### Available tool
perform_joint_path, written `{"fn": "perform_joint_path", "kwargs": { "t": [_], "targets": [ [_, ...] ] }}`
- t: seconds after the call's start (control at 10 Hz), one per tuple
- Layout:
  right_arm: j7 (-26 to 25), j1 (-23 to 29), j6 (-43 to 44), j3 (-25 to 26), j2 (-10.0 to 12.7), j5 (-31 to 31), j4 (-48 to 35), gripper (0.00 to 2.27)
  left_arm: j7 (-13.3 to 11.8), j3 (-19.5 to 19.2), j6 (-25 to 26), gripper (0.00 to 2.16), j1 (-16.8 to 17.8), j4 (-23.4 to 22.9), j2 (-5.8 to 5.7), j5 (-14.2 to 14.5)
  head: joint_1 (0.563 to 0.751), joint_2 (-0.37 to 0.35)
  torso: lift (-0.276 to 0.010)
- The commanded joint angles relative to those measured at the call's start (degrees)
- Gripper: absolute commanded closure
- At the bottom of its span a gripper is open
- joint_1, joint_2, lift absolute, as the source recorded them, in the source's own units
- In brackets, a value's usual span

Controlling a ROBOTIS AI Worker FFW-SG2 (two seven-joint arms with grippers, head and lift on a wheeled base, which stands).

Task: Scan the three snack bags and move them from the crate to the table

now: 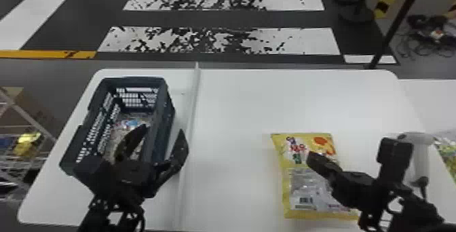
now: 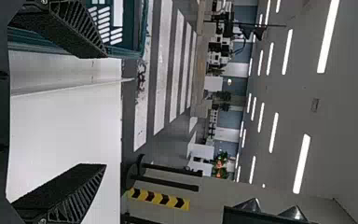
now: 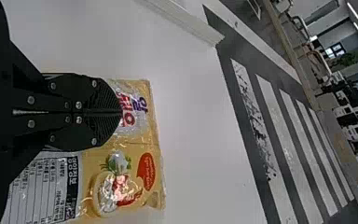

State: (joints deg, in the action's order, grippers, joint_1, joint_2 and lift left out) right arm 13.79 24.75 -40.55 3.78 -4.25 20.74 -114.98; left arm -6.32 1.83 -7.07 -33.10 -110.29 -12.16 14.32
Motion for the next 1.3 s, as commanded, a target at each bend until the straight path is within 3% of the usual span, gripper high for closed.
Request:
{"fn": "perform_joint_path", "kwargs": {
  "t": [0.0, 0.5, 1.2],
  "targets": [
    [0.01, 0.38, 0.86, 0.08, -0.06, 0.00, 0.89, 2.25, -0.01, 0.10, 0.00, 0.03, 0.05, 0.07, 0.03, 0.00, 0.695, 0.071, -0.062],
    [-1.40, -2.87, 4.55, 0.17, -0.06, -0.44, 8.63, 2.25, -0.01, -0.07, 0.00, 0.03, 0.14, -0.02, -0.06, 0.00, 0.695, 0.054, -0.062],
    [-0.78, -4.71, 3.50, 2.81, -1.20, -0.70, 9.24, 2.25, -0.01, 0.10, 0.17, 0.03, 0.75, 0.16, -0.15, 0.00, 0.695, 0.005, -0.062]
  ]
}}
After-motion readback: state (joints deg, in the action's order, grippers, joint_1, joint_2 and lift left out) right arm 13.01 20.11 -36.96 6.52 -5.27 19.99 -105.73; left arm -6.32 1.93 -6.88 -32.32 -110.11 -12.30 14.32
